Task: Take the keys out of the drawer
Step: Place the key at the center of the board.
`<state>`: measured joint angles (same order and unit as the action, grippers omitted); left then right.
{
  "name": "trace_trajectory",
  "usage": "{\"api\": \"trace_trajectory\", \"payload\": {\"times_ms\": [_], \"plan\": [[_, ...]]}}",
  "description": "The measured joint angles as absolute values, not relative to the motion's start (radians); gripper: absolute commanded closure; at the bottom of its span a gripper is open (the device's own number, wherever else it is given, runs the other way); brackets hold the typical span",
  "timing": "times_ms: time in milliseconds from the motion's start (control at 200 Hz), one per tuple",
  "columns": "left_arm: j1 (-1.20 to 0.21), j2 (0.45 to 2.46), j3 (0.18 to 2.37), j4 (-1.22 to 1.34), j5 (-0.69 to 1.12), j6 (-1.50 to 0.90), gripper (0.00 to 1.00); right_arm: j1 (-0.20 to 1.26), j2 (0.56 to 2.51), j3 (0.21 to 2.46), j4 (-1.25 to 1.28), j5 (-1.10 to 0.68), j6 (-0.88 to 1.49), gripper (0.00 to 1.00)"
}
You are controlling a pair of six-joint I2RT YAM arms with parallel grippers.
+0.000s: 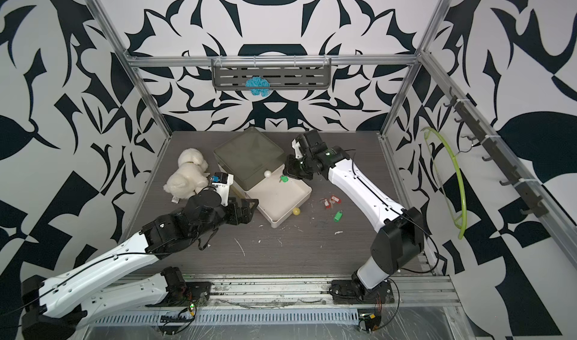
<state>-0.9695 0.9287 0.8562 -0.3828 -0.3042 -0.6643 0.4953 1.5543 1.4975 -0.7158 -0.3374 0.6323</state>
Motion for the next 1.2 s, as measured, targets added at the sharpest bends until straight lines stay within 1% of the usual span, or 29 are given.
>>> {"api": "trace_trajectory", "payload": {"times_ms": [490,750,960,1200], "plan": [[-0.970,1.045,0.888,-0.291,-0.176,-0.688,0.01,0.426,1.351,1.465,-0.887,-0.244,0.588,1.00],[-0.970,1.133,0.965,-0.285,-0.133,-0.693,0.01,0.420,1.275,1.447,-1.050,-0.089,0.594,1.00],[-0.970,1.168,0.973,-0.271,-0.110,-0.701,0.01,0.414,1.197,1.371,-1.148,0.025,0.639,1.00],[-0.976,1.217,0.987,-0.258,-0.084,-0.710,0.01,0.390,1.138,1.268,-1.182,0.064,0.702,1.00]]}}
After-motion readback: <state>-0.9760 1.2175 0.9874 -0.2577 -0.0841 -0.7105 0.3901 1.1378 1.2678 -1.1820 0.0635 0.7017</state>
